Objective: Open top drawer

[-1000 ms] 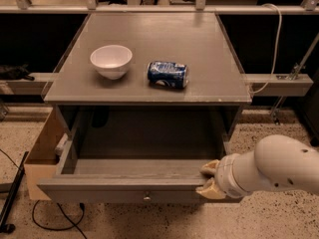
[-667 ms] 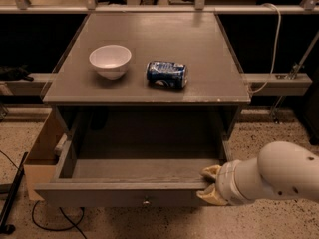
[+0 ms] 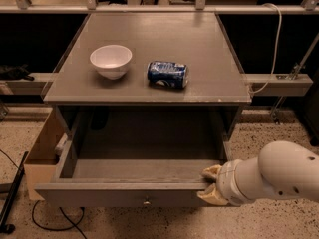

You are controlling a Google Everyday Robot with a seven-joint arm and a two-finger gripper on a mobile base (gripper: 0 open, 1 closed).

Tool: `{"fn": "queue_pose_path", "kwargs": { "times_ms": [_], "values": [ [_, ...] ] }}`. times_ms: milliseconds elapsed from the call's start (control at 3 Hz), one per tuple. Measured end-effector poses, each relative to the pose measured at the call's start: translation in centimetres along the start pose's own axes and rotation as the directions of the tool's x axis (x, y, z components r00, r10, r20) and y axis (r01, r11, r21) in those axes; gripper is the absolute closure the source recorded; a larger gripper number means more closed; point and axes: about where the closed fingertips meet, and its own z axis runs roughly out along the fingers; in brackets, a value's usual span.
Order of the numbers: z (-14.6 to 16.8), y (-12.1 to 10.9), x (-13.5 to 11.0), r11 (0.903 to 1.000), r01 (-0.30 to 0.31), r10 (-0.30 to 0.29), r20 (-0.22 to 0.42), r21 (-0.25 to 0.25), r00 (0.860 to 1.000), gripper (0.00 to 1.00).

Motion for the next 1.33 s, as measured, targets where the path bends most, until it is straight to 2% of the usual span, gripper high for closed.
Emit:
{"fn": "queue_pose_path", "kwargs": {
  "times_ms": [1000, 1333],
  "values": [
    [0.00, 0.00, 0.00, 1.0000, 0.000, 0.000, 0.000, 0.000, 1.000, 0.12],
    [0.00, 0.00, -0.01, 1.0000, 0.000, 0.000, 0.000, 0.000, 1.000, 0.00]
  ]
}}
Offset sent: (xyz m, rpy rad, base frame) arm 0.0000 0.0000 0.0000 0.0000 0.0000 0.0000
